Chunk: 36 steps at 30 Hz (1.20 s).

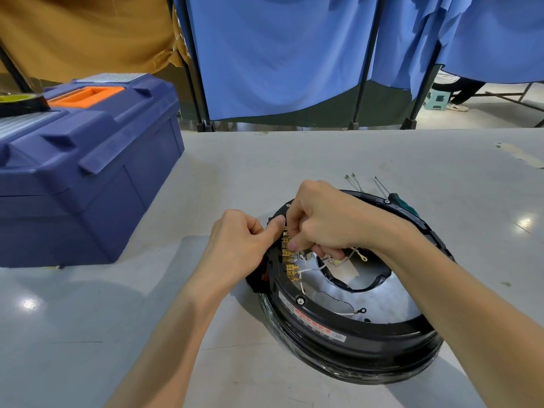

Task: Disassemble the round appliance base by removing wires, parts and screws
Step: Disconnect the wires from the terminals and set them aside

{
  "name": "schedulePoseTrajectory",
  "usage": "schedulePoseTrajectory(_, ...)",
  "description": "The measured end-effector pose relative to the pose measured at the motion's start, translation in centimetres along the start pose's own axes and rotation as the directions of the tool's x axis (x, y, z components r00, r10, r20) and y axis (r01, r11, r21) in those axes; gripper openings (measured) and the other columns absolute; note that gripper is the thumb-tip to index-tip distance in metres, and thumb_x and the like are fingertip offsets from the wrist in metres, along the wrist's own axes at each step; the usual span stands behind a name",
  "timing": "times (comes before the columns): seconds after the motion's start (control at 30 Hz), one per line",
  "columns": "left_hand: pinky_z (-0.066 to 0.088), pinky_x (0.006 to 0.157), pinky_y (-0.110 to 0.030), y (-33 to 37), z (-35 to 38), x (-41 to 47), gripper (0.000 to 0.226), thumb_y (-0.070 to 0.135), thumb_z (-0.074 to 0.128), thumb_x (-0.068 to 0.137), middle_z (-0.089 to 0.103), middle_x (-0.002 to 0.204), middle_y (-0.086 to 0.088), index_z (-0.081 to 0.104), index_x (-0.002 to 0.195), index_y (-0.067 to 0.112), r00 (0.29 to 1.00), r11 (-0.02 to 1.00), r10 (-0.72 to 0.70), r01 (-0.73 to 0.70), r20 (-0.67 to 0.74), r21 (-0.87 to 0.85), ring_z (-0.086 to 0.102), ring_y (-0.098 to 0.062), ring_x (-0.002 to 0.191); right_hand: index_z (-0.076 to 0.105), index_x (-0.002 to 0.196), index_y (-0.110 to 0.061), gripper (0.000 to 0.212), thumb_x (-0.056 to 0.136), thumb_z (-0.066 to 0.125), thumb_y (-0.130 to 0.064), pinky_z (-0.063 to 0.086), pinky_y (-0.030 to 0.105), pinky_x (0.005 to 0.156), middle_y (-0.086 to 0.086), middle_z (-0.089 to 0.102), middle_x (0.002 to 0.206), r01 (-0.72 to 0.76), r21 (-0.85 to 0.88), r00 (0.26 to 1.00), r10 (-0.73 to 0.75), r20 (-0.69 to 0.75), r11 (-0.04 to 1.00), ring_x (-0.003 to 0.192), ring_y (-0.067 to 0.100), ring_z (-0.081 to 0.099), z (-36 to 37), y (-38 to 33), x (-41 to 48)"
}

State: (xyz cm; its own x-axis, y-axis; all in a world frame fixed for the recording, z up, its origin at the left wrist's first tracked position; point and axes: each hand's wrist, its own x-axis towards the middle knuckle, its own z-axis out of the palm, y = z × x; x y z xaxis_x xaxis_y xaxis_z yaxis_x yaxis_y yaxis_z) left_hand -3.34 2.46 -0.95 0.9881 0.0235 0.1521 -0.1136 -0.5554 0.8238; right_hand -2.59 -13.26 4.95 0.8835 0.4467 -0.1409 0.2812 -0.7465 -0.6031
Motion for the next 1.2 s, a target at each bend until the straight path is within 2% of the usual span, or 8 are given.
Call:
schedulePoseTrajectory(0.2, 0.021, 0.044, -0.026, 0.04, 0.00, 0.04, 0.061, 0.043, 0.068, 0.085, 0.023, 0.037, 0.007, 0.034, 0.041, 0.016, 1.000, 1.000, -0.002, 0.002, 0.001, 0.000, 0.023, -0.015, 0.043, 0.058, 0.057, -0.009, 0.029, 0.082, 0.069, -0.002, 0.036, 0.017, 0.035, 0.007, 0.053, 0.038, 0.006, -0.022, 1.000, -0.006, -0.010, 1.000, 0.025, 0.017, 0.043, 0.01, 0.01, -0.05)
schedulePoseTrajectory(0.33, 0.020, 0.041, -0.023, 0.02, 0.04, 0.08, 0.061, 0.043, 0.067, 0.085, 0.024, 0.035, 0.008, 0.036, 0.041, 0.015, 1.000, 1.000, 0.004, -0.004, 0.003, 0.013, 0.023, -0.014, 0.041, 0.056, 0.056, -0.015, 0.030, 0.082, 0.069, -0.004, 0.036, 0.016, 0.036, 0.007, 0.053, 0.037, 0.008, -0.048, 0.999, -0.010, -0.032, 0.999, 0.026, 0.018, 0.044, 0.19, -0.08, 0.09)
schedulePoseTrajectory(0.53, 0.018, 0.038, -0.020, 0.00, -0.05, 0.01, 0.062, 0.042, 0.068, 0.086, 0.022, 0.035, 0.008, 0.033, 0.041, 0.016, 1.000, 1.000, 0.003, -0.003, 0.002, 0.013, 0.022, -0.012, 0.039, 0.056, 0.054, -0.014, 0.032, 0.081, 0.069, -0.002, 0.034, 0.015, 0.033, 0.010, 0.053, 0.039, 0.003, -0.037, 1.000, -0.004, -0.024, 0.999, 0.024, 0.017, 0.042, 0.01, -0.17, 0.11)
schedulePoseTrajectory(0.63, 0.018, 0.036, -0.017, 0.13, -0.03, -0.03, 0.064, 0.041, 0.068, 0.086, 0.022, 0.032, 0.009, 0.032, 0.039, 0.017, 1.000, 1.000, 0.001, -0.001, 0.008, 0.007, 0.023, -0.011, 0.036, 0.055, 0.051, -0.017, 0.037, 0.081, 0.069, -0.001, 0.035, 0.017, 0.033, 0.009, 0.052, 0.037, -0.001, -0.052, 0.998, -0.003, -0.067, 0.999, 0.023, 0.019, 0.043, 0.32, -0.20, 0.25)
schedulePoseTrajectory(0.8, 0.019, 0.039, -0.021, 0.18, -0.02, 0.02, 0.064, 0.042, 0.069, 0.085, 0.022, 0.033, 0.008, 0.032, 0.039, 0.017, 1.000, 1.000, -0.003, 0.003, 0.005, 0.006, 0.022, -0.013, 0.040, 0.055, 0.049, -0.017, 0.038, 0.080, 0.069, 0.000, 0.034, 0.017, 0.033, 0.011, 0.053, 0.039, -0.007, -0.045, 0.998, 0.004, -0.056, 0.999, 0.024, 0.019, 0.042, 0.13, -0.29, 0.11)
schedulePoseTrajectory(0.97, 0.019, 0.038, -0.019, 0.22, -0.01, 0.01, 0.066, 0.042, 0.069, 0.085, 0.023, 0.032, 0.008, 0.031, 0.037, 0.018, 1.000, 1.000, -0.003, 0.002, 0.007, 0.011, 0.023, -0.012, 0.038, 0.053, 0.048, -0.019, 0.040, 0.078, 0.066, 0.004, 0.038, 0.023, 0.031, 0.001, 0.050, 0.036, 0.004, -0.096, 0.992, -0.015, -0.122, 0.995, 0.025, 0.020, 0.041, 0.48, -0.50, 0.26)
schedulePoseTrajectory(1.1, 0.018, 0.037, -0.019, 0.17, -0.03, -0.05, 0.069, 0.042, 0.070, 0.084, 0.022, 0.033, 0.007, 0.029, 0.035, 0.016, 1.000, 1.000, 0.004, -0.004, 0.004, 0.006, 0.021, -0.012, 0.038, 0.052, 0.045, -0.022, 0.045, 0.078, 0.069, 0.002, 0.035, 0.019, 0.031, -0.003, 0.044, 0.030, 0.003, -0.085, 0.996, -0.010, -0.087, 0.996, 0.024, 0.017, 0.039, 0.17, -0.41, 0.04)
schedulePoseTrajectory(1.2, 0.018, 0.038, -0.022, 0.19, -0.03, -0.06, 0.070, 0.041, 0.069, 0.085, 0.023, 0.031, 0.006, 0.030, 0.032, 0.015, 1.000, 1.000, 0.010, -0.010, 0.016, 0.008, 0.022, -0.011, 0.036, 0.059, 0.051, -0.009, 0.031, 0.078, 0.070, 0.001, 0.033, 0.018, 0.032, 0.001, 0.046, 0.031, -0.025, -0.076, 0.998, 0.021, -0.054, 0.997, 0.025, 0.019, 0.038, -0.23, 0.05, -0.23)
